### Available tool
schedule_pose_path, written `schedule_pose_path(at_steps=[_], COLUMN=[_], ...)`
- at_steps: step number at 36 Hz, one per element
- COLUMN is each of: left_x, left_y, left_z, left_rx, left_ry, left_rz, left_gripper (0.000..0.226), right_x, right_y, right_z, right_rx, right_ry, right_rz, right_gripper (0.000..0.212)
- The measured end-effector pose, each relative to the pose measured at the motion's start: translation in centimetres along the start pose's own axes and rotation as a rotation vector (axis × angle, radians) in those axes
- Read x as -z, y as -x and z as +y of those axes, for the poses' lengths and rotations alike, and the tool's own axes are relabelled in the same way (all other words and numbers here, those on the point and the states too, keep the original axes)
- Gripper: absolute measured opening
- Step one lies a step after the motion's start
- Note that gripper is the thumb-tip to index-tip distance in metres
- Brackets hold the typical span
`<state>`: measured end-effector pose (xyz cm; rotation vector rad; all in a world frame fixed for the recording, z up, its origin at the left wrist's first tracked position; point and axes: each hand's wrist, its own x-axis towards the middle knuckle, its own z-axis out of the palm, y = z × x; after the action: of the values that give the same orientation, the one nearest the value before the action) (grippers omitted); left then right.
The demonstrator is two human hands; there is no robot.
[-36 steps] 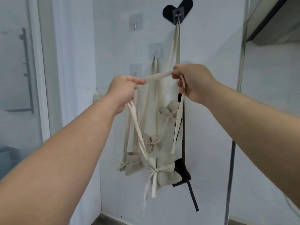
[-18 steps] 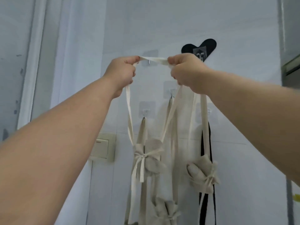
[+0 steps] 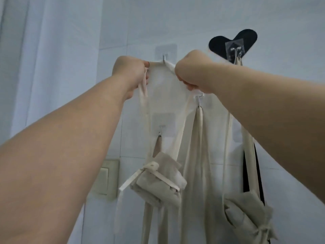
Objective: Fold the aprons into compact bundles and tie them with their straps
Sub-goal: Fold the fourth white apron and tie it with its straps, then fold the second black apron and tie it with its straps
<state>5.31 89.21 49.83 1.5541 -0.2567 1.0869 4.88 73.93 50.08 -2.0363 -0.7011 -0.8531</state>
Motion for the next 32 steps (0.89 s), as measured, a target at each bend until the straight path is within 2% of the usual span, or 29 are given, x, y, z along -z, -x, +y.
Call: schedule_pose_path(at_steps=[2,5,8,15,23,32], left_x=[0.8,1.9,2.9,3.7,0.8,-6.1], left_y=[1.3,4.1,6.2,12.2,18.7,26.5], left_z=[-1.0,-1.3,-0.9,1.2,2.5,5.5], left_rx=[0.056,0.080,0.061,0.110,0.091,0.167], left_ry=[-0.087,-0.189,-0.179,-0.036,-0.105,0.105], left_rz=[-0.070,-0.176,-0.171,-0.107,-0.314,-0.411], left_gripper=[0.021,0.023,0.020,0.018,0.014,0.014], right_x=[-0.6,-0.7,0.2,3.3,4.9,12.2], right_y=[1.4,3.6,5.5,11.4,17.3,25.3], right_z=[0.4,0.7,0.1,0.4,4.2,8.7], right_rx=[-0.050,-0.062,0.002,-0.018,-0.137,-0.293], right_ry=[-0.010,-0.114,-0.183,-0.369,-0.431,-0.422], right_rz=[-0.079,-0.152,-0.084,-0.022,-0.027,0.049], right_gripper=[0.013,0.029,0.017,0.025,0.020,0.016])
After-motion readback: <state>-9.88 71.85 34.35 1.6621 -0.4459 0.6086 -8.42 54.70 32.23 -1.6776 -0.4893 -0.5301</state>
